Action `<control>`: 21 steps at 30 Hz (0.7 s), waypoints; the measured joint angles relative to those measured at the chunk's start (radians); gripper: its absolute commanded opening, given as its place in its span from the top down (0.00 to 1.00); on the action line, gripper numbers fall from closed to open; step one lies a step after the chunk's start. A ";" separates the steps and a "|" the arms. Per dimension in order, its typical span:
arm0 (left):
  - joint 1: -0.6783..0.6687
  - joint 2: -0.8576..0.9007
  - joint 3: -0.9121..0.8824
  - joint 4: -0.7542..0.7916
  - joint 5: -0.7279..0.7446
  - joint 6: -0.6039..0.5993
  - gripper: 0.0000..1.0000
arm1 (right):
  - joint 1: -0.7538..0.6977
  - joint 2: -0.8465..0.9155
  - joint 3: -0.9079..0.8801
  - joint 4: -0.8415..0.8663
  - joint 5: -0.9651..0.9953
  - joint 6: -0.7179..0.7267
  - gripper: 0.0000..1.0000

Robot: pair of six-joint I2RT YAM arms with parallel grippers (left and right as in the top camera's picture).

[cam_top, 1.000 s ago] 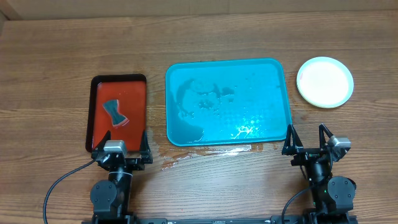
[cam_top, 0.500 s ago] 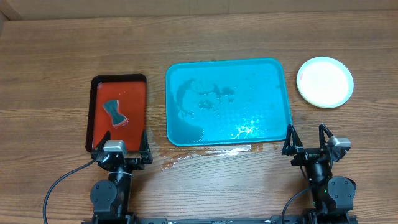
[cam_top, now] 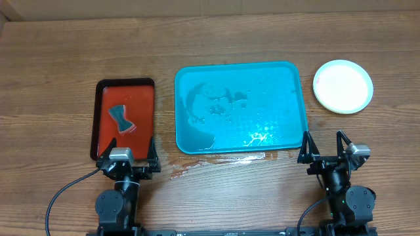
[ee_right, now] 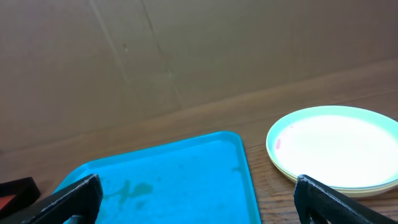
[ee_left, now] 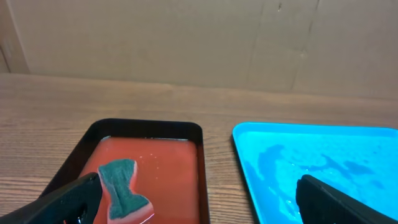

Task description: Clean dirty plates on tray and stack at the side

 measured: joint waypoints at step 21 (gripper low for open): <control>0.000 0.000 0.000 0.000 0.000 0.000 0.00 | 0.002 0.000 0.000 0.005 0.056 -0.129 0.00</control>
